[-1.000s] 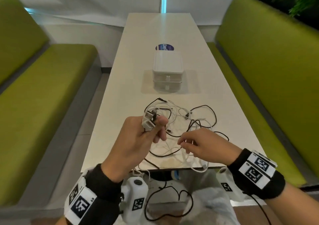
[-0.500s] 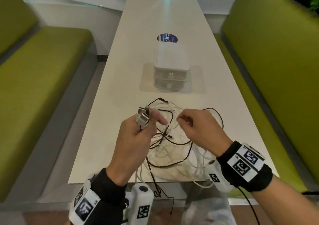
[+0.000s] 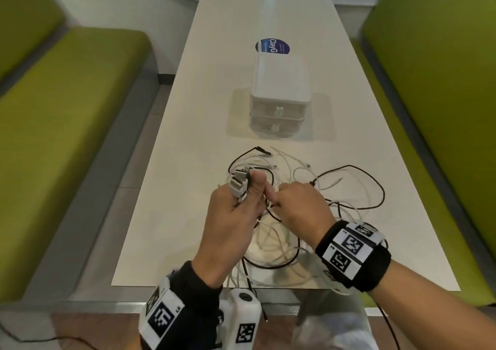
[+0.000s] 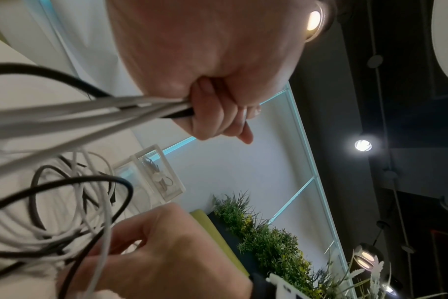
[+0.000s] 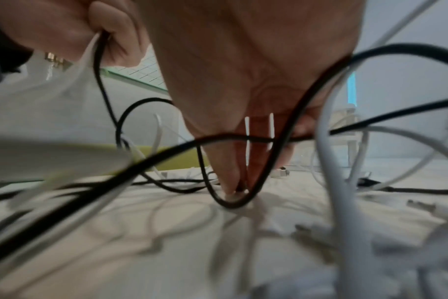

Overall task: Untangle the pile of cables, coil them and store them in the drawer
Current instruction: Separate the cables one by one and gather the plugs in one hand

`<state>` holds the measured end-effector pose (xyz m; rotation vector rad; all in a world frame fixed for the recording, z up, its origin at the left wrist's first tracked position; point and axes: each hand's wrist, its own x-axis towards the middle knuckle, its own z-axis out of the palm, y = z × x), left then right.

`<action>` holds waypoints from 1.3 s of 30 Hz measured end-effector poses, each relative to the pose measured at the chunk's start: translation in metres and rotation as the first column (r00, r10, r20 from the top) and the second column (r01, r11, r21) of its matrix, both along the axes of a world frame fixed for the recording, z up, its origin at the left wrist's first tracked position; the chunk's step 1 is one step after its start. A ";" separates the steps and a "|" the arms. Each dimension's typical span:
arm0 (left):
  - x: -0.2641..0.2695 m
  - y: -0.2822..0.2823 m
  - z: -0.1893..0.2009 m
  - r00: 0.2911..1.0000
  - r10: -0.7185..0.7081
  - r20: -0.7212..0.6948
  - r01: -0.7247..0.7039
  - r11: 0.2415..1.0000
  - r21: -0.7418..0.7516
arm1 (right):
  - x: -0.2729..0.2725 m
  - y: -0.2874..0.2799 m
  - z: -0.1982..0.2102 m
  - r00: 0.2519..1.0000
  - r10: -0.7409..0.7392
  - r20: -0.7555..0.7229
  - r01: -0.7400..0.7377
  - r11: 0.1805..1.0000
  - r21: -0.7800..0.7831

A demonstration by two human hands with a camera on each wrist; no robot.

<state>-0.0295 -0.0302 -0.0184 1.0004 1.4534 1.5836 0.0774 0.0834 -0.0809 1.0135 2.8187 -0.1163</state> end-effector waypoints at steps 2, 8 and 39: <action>0.001 0.001 0.000 1.000 -0.004 -0.003 0.004 1.000 -0.004 | 0.003 0.007 0.004 0.997 -0.019 -0.073 0.013 0.997 -0.076; 0.000 0.012 0.008 0.995 0.059 -0.076 -0.060 0.998 -0.011 | 0.007 0.053 0.049 0.974 -0.088 -0.210 0.066 0.992 -0.112; 0.009 -0.010 0.017 0.941 -0.082 -0.329 0.096 0.995 0.027 | 0.043 -0.035 0.080 0.540 -0.084 -0.838 -0.199 0.954 -0.224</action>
